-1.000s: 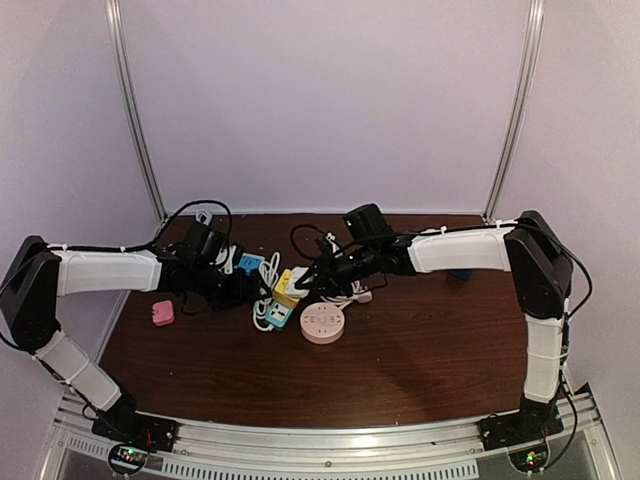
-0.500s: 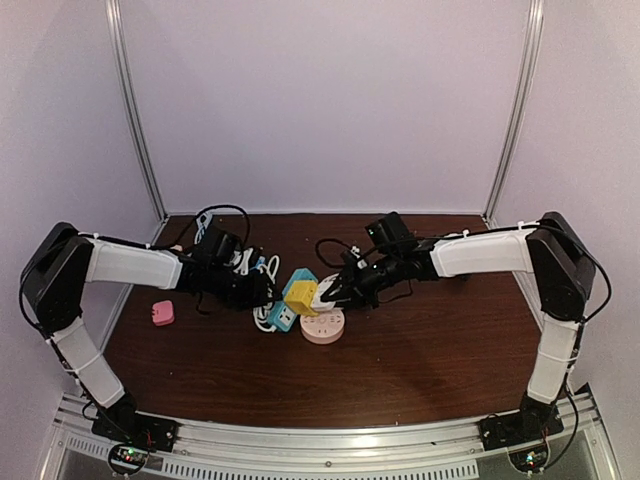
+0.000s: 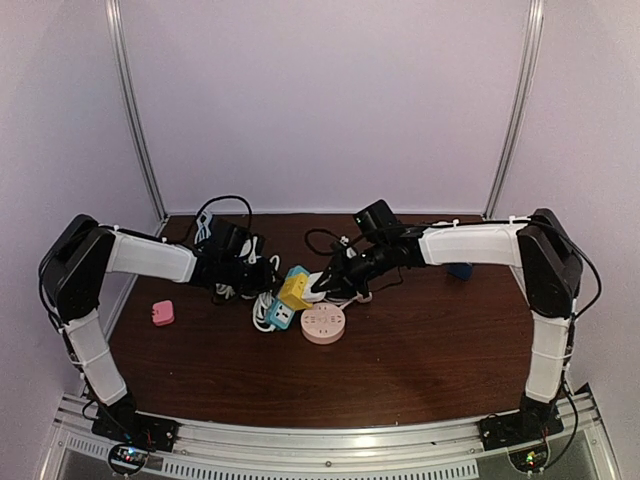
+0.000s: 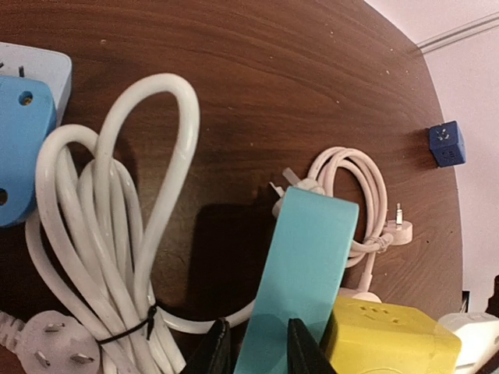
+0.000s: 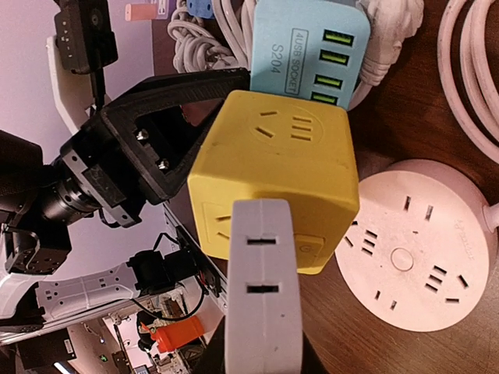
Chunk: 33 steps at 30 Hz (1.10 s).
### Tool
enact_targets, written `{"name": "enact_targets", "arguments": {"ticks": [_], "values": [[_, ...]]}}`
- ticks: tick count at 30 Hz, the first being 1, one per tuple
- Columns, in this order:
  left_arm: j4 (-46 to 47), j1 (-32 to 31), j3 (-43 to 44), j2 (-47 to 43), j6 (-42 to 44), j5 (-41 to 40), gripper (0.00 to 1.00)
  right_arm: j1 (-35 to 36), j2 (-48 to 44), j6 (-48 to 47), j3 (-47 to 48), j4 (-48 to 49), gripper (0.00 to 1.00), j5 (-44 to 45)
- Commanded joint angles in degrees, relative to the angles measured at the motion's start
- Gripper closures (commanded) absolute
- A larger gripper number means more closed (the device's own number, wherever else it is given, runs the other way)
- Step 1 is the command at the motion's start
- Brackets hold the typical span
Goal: Pull the plug off the socket
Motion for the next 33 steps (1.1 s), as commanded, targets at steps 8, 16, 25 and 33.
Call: {"name": "enact_targets", "arguments": {"ticks": [8, 16, 25, 33], "values": [[-7.4, -1.6, -1.1, 3.9, 1.8, -0.6, 0.75, 0.2, 4.8, -5.0, 4.9, 1.3, 0.78, 7.6], [-7.8, -2.8, 0.8, 3.1, 2.6, 2.0, 0.75, 0.2, 8.7, -6.0, 9.5, -0.9, 0.76, 10.0], [-4.1, -6.5, 1.9, 3.1, -0.9, 5.3, 0.78, 0.4, 10.2, -9.9, 11.7, -7.7, 0.76, 16.8], [-11.2, -6.4, 0.6, -1.6, -0.5, -2.5, 0.72, 0.4, 10.8, -10.5, 11.8, -7.7, 0.73, 18.5]]}}
